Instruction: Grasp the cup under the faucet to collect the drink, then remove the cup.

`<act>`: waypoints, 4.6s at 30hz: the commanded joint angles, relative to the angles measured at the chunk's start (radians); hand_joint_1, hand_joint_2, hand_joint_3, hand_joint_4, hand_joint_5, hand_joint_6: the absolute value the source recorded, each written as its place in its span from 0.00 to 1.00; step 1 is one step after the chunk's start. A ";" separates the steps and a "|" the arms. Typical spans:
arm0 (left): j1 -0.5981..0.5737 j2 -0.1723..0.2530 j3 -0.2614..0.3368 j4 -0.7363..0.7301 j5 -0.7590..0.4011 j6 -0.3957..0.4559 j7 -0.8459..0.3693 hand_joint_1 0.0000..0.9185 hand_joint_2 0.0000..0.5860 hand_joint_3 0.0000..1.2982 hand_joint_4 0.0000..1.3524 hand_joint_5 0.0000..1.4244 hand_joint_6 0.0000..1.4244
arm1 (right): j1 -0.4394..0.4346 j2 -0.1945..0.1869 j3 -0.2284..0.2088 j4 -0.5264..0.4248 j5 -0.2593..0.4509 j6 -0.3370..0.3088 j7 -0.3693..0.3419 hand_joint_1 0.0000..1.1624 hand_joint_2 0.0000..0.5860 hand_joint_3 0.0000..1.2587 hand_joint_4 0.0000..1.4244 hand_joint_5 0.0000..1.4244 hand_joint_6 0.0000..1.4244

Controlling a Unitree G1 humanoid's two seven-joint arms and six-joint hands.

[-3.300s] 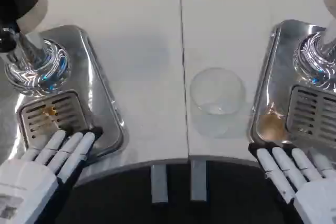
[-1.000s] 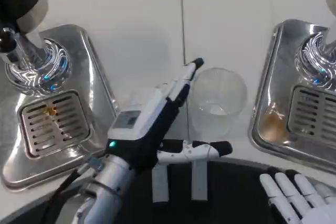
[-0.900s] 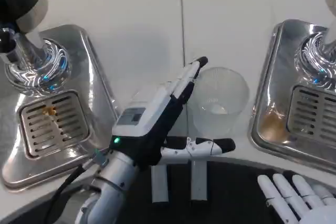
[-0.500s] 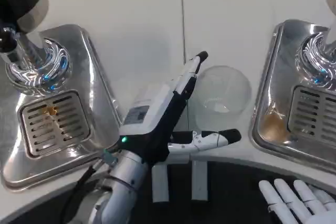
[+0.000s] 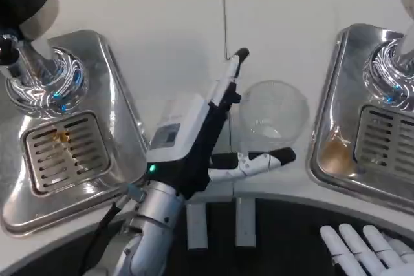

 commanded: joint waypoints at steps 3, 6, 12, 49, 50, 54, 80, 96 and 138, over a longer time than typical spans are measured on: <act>0.001 0.017 -0.024 0.025 0.007 -0.038 -0.001 0.45 0.08 0.00 0.00 0.23 0.36 | 0.016 0.054 0.006 -0.012 0.003 0.004 0.007 0.29 0.62 0.00 0.00 0.00 0.07; -0.002 0.008 -0.022 0.033 -0.007 -0.033 0.001 0.45 0.09 0.00 0.00 0.23 0.36 | 0.015 0.055 0.006 -0.012 0.004 0.005 0.007 0.29 0.62 0.00 0.00 0.00 0.07; -0.013 -0.014 -0.013 0.049 -0.031 -0.031 -0.002 0.46 0.09 0.00 0.00 0.26 0.42 | 0.017 0.055 0.003 -0.012 0.008 0.008 0.008 0.30 0.61 0.00 0.00 0.00 0.07; -0.034 -0.125 -0.057 0.080 0.027 0.020 0.208 0.62 0.01 0.89 0.85 1.00 1.00 | 0.059 0.122 0.011 -0.012 0.020 0.013 0.003 0.30 0.63 0.00 0.00 0.00 0.09; -0.033 -0.123 -0.059 0.076 0.026 0.017 0.203 0.62 0.00 0.89 0.85 1.00 1.00 | 0.058 0.121 0.010 -0.012 0.021 0.011 0.003 0.30 0.63 0.00 0.00 0.00 0.10; -0.030 -0.115 -0.062 0.070 0.018 0.011 0.189 0.62 0.00 0.91 0.84 1.00 1.00 | 0.052 0.117 0.001 -0.012 0.029 0.010 0.006 0.30 0.63 0.00 0.00 0.00 0.10; 0.047 0.002 0.058 -0.153 -0.056 -0.020 0.089 0.71 0.00 0.90 0.82 0.98 1.00 | -0.035 0.095 0.061 -0.012 -0.016 0.072 0.037 0.30 0.63 0.00 0.00 0.00 0.13; 0.211 0.081 0.166 -0.393 -0.124 -0.045 -0.029 0.73 0.00 0.90 0.82 0.98 1.00 | -0.169 0.045 0.155 -0.012 -0.115 0.201 0.080 0.30 0.63 0.00 0.00 0.00 0.14; 0.589 0.118 0.337 -0.781 -0.298 -0.183 -0.293 0.77 0.00 0.88 0.82 0.96 1.00 | -0.258 -0.052 0.104 -0.012 -0.086 0.150 0.046 0.30 0.65 0.00 0.00 0.00 0.14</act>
